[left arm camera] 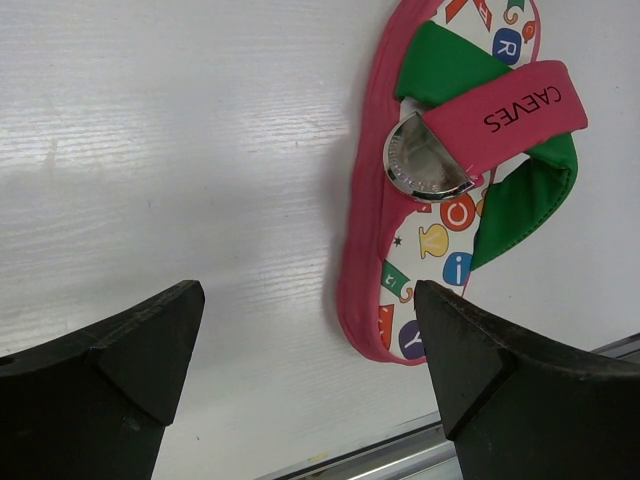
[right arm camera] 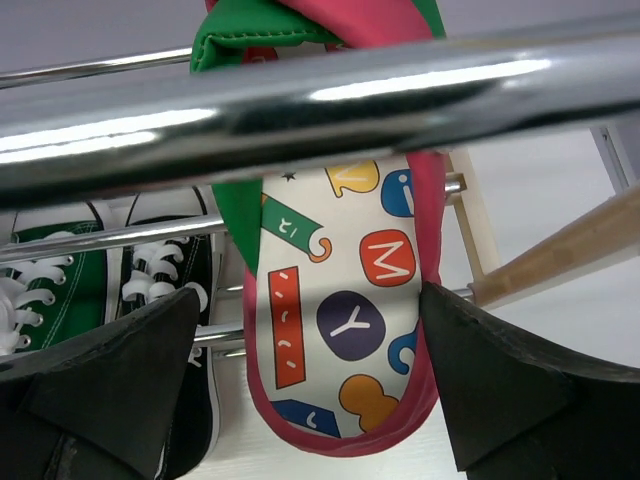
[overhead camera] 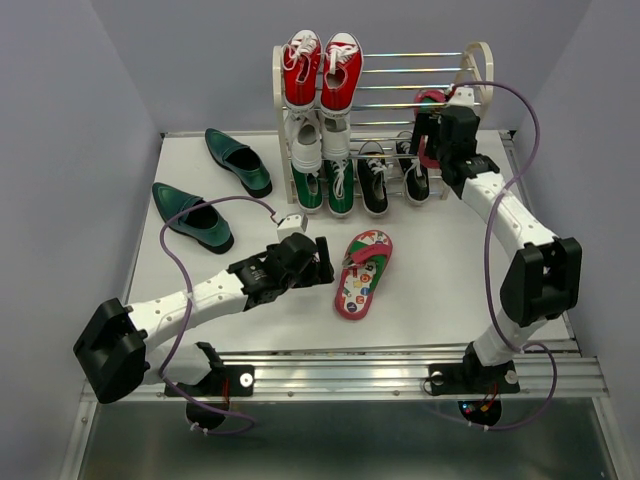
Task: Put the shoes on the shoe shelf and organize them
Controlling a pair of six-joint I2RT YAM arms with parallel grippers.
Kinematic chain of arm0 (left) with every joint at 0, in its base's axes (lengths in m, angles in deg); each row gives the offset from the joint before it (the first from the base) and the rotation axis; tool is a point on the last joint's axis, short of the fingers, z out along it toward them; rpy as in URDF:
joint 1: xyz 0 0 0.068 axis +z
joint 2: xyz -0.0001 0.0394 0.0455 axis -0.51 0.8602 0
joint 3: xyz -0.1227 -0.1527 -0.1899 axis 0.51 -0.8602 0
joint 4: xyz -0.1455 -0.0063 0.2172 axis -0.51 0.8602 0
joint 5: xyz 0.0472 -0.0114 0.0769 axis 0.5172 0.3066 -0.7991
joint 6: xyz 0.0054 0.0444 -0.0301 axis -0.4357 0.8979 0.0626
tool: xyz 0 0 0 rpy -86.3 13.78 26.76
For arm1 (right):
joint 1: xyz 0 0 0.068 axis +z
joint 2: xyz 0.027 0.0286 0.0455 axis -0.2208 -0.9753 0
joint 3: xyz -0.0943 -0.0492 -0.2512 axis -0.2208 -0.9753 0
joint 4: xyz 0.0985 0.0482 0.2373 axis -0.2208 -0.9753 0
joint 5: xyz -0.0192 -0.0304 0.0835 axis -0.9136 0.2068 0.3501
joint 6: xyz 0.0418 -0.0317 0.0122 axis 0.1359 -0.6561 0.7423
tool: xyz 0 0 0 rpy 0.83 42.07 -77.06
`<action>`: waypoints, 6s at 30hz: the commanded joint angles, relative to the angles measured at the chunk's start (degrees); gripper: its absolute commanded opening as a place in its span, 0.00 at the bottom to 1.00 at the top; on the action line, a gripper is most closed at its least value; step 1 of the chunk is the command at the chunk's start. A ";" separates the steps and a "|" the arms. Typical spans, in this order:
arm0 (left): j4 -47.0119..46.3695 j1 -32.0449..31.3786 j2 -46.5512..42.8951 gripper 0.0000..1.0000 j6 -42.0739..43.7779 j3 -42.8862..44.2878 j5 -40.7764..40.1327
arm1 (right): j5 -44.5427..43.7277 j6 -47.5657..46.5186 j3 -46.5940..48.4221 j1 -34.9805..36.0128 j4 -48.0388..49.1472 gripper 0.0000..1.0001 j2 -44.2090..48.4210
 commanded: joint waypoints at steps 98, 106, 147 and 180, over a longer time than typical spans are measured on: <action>-3.66 -19.13 24.08 0.00 8.79 14.51 -14.41 | 5.80 13.73 -30.35 0.58 -17.36 1.00 45.77; -3.57 -20.02 15.63 0.00 9.05 13.62 -22.76 | -2.12 14.71 -33.78 0.58 -20.36 1.00 49.29; -5.16 -11.50 30.12 0.00 27.33 54.66 -33.14 | -9.41 15.67 -36.85 0.58 -21.06 1.00 50.26; -29.41 -0.07 54.29 0.00 39.55 76.82 -29.10 | -8.18 15.76 -38.08 0.58 -21.06 1.00 48.85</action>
